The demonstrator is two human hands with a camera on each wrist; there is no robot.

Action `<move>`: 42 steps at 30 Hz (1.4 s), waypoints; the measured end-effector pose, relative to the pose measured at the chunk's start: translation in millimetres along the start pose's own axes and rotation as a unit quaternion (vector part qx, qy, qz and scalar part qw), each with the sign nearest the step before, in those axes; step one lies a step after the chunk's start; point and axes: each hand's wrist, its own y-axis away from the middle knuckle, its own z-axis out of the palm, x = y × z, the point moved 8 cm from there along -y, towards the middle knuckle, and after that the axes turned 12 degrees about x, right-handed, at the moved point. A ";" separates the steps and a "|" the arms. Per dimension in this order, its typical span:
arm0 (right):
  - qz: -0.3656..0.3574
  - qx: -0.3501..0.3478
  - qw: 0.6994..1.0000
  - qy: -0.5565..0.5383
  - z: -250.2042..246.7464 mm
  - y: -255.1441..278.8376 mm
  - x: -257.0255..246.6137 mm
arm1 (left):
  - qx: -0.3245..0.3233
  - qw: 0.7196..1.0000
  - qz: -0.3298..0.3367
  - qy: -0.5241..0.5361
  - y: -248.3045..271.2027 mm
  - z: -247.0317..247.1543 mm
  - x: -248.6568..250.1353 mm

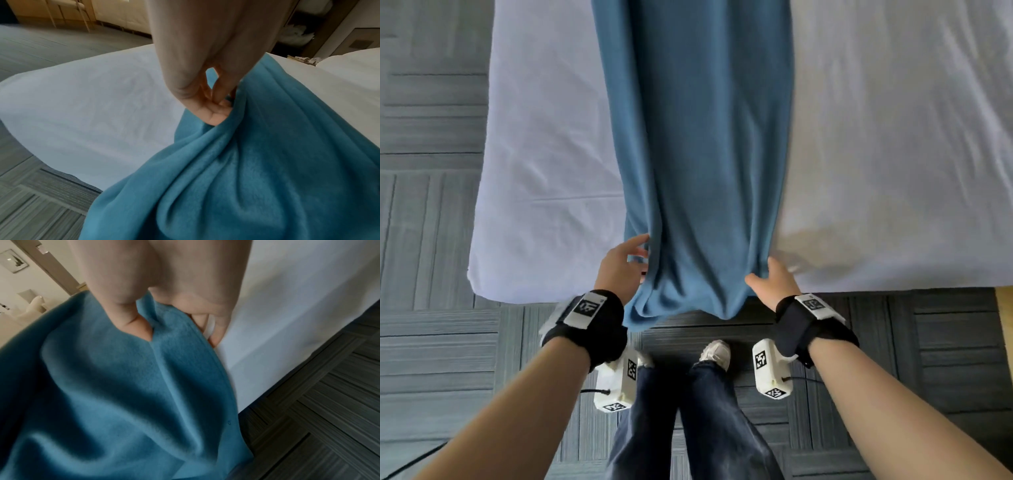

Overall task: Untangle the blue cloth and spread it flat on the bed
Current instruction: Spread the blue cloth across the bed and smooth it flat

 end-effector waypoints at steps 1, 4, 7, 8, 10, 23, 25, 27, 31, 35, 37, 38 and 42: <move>0.002 0.002 1.000 -0.012 2.3 2.5 -0.3 | -0.012 1.000 0.004 -0.008 0.6 7.6 4.3; 0.012 0.020 0.999 -0.040 4.6 6.5 4.2 | -0.050 0.998 -0.013 -0.021 -0.7 26.3 13.0; 0.008 0.037 0.998 -0.042 3.1 5.5 9.6 | -0.021 0.979 0.080 -0.184 -0.2 30.3 27.3; 0.005 0.040 0.999 -0.032 1.9 4.4 11.8 | 0.017 0.962 0.117 -0.245 1.3 28.4 29.9; 0.004 0.043 0.999 -0.014 -0.5 2.6 15.0 | 0.111 0.943 0.142 -0.280 6.2 20.2 28.0; 0.008 0.058 0.998 -0.020 3.9 17.7 -5.6 | 0.160 0.984 -0.075 0.006 -7.8 -5.1 -18.6; 0.013 0.059 0.998 -0.020 3.0 17.9 -6.4 | 0.103 0.991 -0.084 0.018 -9.6 -1.0 -23.1; 0.016 0.060 0.998 -0.016 3.0 18.9 -7.7 | 0.075 0.993 -0.086 0.028 -13.0 -2.9 -25.0; 0.011 0.063 0.998 -0.009 4.7 20.6 -10.8 | 0.031 0.989 -0.122 0.074 -12.4 -5.9 -19.1; 0.007 0.072 0.997 -0.015 6.7 22.5 -12.5 | -0.024 0.978 -0.160 0.130 -8.3 -2.1 -22.1; 0.006 0.074 0.997 -0.019 8.8 23.1 -13.1 | -0.037 0.970 -0.164 0.174 -7.8 -1.8 -24.1; 0.006 0.075 0.997 -0.019 10.1 23.2 -13.0 | -0.040 0.963 -0.171 0.205 -8.0 -1.7 -26.5; 0.005 0.086 0.996 -0.031 13.1 22.9 -12.7 | -0.003 0.923 -0.248 0.296 -5.2 -6.4 -45.5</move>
